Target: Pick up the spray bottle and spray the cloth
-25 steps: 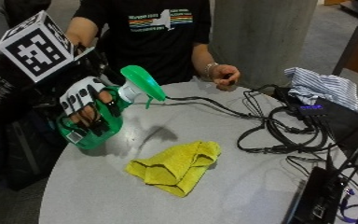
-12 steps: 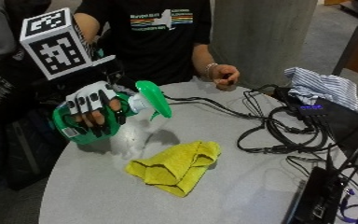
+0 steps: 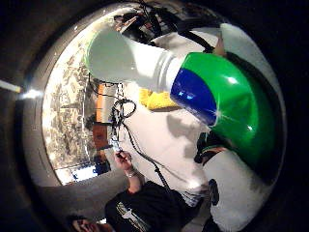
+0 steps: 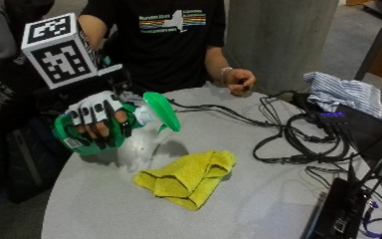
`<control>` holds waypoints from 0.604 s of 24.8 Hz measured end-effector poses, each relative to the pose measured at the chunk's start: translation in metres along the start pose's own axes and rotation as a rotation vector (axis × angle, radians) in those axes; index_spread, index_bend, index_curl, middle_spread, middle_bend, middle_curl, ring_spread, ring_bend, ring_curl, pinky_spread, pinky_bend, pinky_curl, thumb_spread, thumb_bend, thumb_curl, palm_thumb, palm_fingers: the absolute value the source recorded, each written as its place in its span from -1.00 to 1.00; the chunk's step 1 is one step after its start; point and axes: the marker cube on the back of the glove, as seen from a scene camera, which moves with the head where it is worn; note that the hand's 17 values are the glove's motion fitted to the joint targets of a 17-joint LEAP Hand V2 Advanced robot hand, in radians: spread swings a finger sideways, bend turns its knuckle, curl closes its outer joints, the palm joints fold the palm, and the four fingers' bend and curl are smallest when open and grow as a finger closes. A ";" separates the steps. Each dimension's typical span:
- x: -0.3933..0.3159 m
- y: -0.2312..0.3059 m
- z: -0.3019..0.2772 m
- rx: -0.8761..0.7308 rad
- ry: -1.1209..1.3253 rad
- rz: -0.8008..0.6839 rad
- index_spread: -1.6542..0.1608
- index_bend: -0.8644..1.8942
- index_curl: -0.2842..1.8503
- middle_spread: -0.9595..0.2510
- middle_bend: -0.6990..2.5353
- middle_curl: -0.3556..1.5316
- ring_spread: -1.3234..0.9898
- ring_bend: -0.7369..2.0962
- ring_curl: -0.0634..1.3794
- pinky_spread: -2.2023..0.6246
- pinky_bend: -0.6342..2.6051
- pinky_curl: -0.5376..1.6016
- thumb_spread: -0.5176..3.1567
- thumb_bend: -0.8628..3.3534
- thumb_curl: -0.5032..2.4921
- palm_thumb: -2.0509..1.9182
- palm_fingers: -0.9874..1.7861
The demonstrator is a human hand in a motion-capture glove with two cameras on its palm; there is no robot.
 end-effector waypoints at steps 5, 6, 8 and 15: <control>-0.001 0.000 0.002 -0.007 0.008 0.002 0.53 -0.31 -0.52 0.53 -0.43 -0.16 0.11 -0.14 -0.40 0.57 -0.23 -0.20 -0.35 -0.61 -0.26 0.52 0.49; -0.001 0.000 0.002 -0.009 0.009 0.004 0.53 -0.31 -0.52 0.53 -0.43 -0.16 0.11 -0.14 -0.40 0.57 -0.23 -0.20 -0.35 -0.61 -0.26 0.52 0.49; -0.002 0.000 0.002 -0.008 0.008 0.007 0.53 -0.31 -0.52 0.53 -0.43 -0.16 0.11 -0.14 -0.40 0.57 -0.23 -0.20 -0.35 -0.60 -0.26 0.52 0.49; -0.004 0.003 0.001 0.062 -0.113 -0.003 0.53 -0.31 -0.53 0.53 -0.42 -0.16 0.11 -0.14 -0.40 0.57 -0.23 -0.19 -0.35 -0.60 -0.25 0.52 0.49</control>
